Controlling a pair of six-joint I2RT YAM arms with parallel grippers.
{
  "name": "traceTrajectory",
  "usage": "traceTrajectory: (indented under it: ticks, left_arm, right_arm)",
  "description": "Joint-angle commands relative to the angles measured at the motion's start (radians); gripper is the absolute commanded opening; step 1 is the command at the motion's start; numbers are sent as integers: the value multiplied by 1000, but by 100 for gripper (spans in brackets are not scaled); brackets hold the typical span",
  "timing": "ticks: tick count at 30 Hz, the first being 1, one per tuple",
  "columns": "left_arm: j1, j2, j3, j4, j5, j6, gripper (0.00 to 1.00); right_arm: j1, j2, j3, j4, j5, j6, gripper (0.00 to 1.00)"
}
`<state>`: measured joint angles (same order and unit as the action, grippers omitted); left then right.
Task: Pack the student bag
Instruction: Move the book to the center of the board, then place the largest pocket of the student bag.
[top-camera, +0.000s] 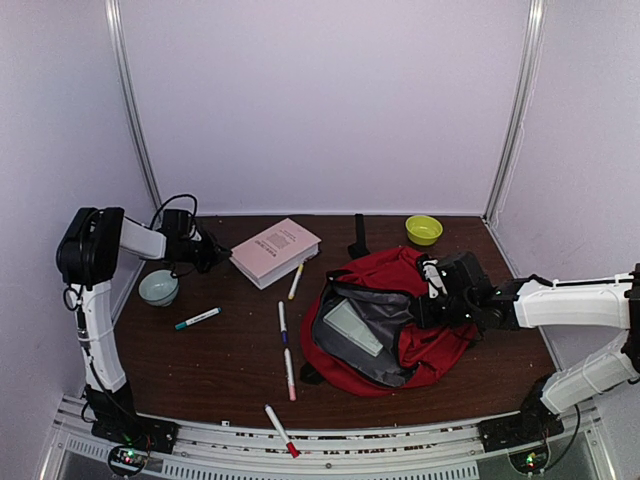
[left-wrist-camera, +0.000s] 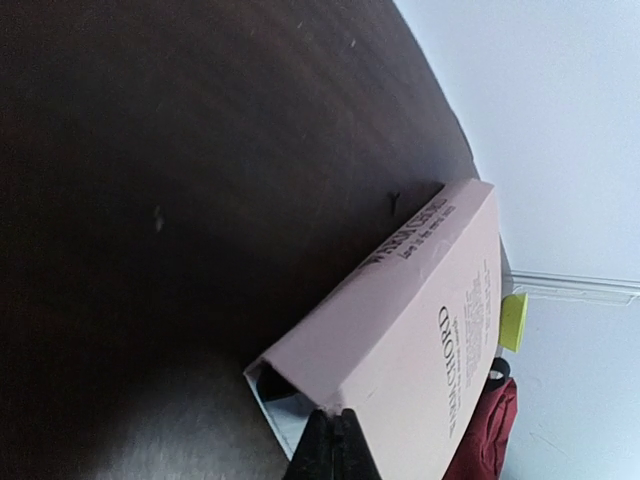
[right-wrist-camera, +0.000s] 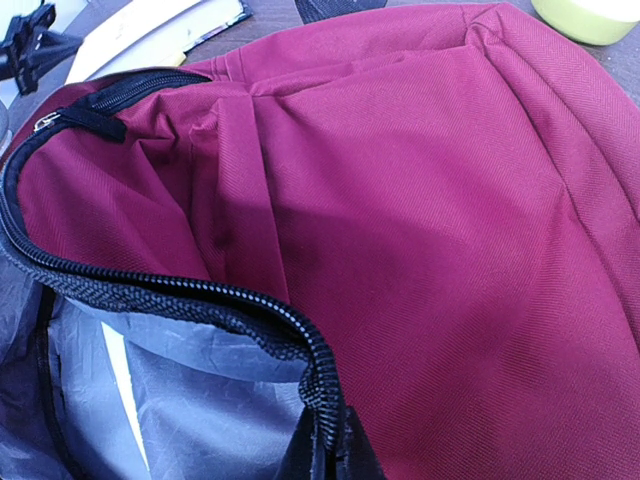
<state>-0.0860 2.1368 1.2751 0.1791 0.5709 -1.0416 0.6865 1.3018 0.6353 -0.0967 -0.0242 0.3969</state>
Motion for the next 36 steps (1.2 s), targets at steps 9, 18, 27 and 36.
traceTrajectory:
  ticks: [9,18,27,36]
  left_arm:
    - [-62,-487,-489,-45,-42,146,0]
    - [-216,-918,-732,-312,-246,179,0]
    - [-357,-1140,-699,-540,-439,283,30]
    - [-341,-870,-381,-610,-535,471,73]
  right_arm:
    - [-7,5,21,4,-5,0,0]
    - [-7,10,29,-3,-5,-1,0]
    - [-4,-1,38,-17,-14,-10,0]
    - [76,-54,232,-155,-16,-4,37]
